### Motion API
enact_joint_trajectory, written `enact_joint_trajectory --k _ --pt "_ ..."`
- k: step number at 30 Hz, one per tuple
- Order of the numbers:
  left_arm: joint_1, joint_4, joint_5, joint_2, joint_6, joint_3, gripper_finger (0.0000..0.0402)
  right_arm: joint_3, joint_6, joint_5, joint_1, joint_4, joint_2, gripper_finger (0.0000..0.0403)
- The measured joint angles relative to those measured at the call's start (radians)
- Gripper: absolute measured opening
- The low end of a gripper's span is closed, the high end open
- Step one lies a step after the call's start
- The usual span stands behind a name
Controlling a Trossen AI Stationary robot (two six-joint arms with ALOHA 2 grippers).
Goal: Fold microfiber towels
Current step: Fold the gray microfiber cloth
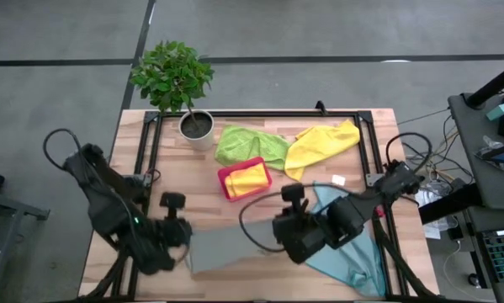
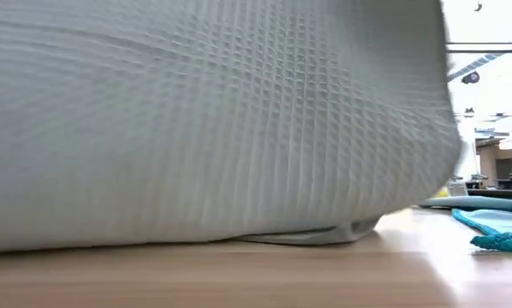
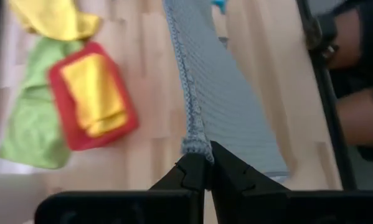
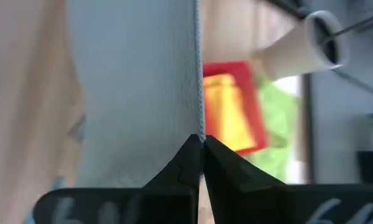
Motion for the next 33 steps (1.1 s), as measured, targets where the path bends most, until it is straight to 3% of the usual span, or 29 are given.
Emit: enact_joint_trajectory --k 10,16,23,29,33 --pt "0.16 -0.022 -0.101 -0.232 0.243 0.057 0.0 0.218 -0.234 0.176 -0.086 -0.039 0.0 0.0008" --pt "0.191 0.073 -0.142 -0.288 0.412 0.141 0.0 0.214 -0.286 0.188 -0.121 0.018 -0.06 0.0008" --pt "0.183 0.108 -0.098 -0.276 0.435 0.108 0.0 0.214 -0.246 0.044 -0.112 0.01 -0.071 0.0008" --pt "0.134 0.111 0.053 -0.182 0.319 0.07 0.0 0.196 -0.137 -0.255 -0.087 0.006 -0.068 0.0008" --pt "0.056 0.131 0.074 -0.092 0.182 0.036 0.0 0.144 -0.018 -0.381 -0.048 0.02 -0.067 0.0008"
